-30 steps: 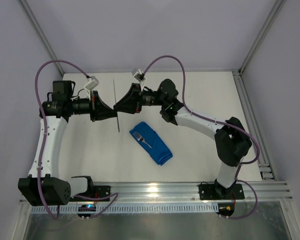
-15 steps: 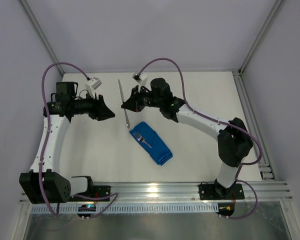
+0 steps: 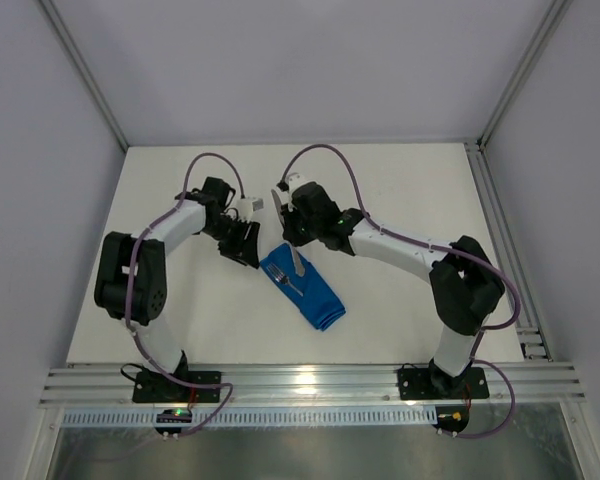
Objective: Fold the napkin into a case and place the utensils inside
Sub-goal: Stuff the knife into the folded napkin.
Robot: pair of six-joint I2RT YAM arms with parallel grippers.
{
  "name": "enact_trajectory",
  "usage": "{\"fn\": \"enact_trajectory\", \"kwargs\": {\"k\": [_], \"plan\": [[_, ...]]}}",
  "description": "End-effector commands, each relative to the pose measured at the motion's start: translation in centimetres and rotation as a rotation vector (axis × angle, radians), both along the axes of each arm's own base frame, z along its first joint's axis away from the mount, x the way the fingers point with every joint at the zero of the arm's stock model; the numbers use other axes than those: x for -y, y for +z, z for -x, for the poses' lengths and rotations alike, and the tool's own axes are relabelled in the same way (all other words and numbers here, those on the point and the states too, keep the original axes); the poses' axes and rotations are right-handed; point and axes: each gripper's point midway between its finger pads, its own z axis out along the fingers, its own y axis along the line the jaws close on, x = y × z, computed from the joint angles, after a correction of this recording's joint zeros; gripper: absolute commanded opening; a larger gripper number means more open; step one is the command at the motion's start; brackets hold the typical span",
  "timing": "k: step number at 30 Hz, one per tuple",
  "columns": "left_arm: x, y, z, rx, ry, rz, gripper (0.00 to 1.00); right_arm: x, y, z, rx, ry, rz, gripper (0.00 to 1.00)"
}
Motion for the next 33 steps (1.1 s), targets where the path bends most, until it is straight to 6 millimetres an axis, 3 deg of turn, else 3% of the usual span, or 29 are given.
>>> {"fn": "enact_trajectory", "kwargs": {"k": [1,8,15,21,25,29,33], "plan": [[-0.1,-0.9,-1.7,0.03,0.03,-0.03,0.48,0.1,1.1,-0.3,0.087,-0.028,0.038,0.04],[0.3,-3.0,-3.9,0.039,0.059,-0.052,0.47,-1.0,0.7,-0.3,0.118,0.004,-0.023,0.04],[1.2,-4.9,-4.8,0.013,0.054,-0.063,0.48,-1.1,0.4,-0.6,0.142,0.022,-0.01,0.04],[2.2,-5.3,-4.5,-0.037,0.037,-0.016,0.44,-1.4,0.2,-1.0,0.152,0.033,0.009,0.04],[2.3,-6.0,-3.4,-0.088,0.022,-0.014,0.43,-0.9,-1.6,-1.1,0.139,0.032,0.056,0.04],[2.5,-6.4,-3.1,-0.109,0.016,-0.008,0.27,-0.7,-2.6,-1.0,0.123,0.033,0.077,0.04],[2.8,-6.7,-3.0,-0.132,0.019,0.004,0.21,-0.8,-3.3,-0.9,0.115,0.042,0.091,0.04]]}}
